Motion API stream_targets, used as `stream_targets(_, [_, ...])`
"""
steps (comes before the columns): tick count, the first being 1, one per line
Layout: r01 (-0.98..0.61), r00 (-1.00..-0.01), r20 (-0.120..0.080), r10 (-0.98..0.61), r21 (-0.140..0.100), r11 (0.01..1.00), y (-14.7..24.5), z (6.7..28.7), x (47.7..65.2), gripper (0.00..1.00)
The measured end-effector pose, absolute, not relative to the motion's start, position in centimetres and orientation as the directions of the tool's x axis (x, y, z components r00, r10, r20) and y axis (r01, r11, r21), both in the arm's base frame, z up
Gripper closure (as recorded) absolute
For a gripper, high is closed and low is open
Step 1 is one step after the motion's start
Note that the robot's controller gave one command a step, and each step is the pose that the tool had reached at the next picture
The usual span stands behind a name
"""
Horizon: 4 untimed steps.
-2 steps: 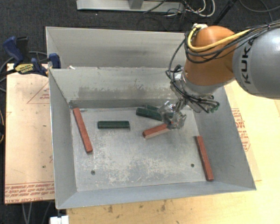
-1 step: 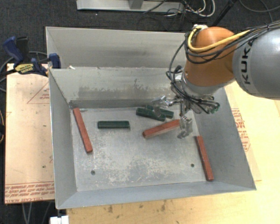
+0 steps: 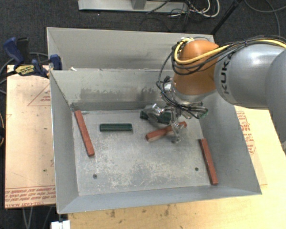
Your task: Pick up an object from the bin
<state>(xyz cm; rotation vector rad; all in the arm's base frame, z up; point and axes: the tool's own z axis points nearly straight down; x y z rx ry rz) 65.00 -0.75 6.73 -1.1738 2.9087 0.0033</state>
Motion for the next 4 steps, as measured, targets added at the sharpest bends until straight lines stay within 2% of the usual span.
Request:
stream_targets(1, [-0.694, -0.72, -0.007, -0.694, -0.004, 0.72, -0.8, 7.3, 65.1, 1.0])
stream_targets(2, [-0.706, -0.709, -0.001, -0.706, 0.0, 0.709, -5.4, 7.1, 60.9, 1.0])
stream_targets(3, [-0.709, -0.705, -0.004, -0.709, -0.001, 0.705, -5.0, 7.0, 61.1, 0.0])
stream_targets(4, [-0.712, -0.703, -0.008, -0.712, -0.001, 0.703, 1.4, 9.0, 62.8, 0.0])
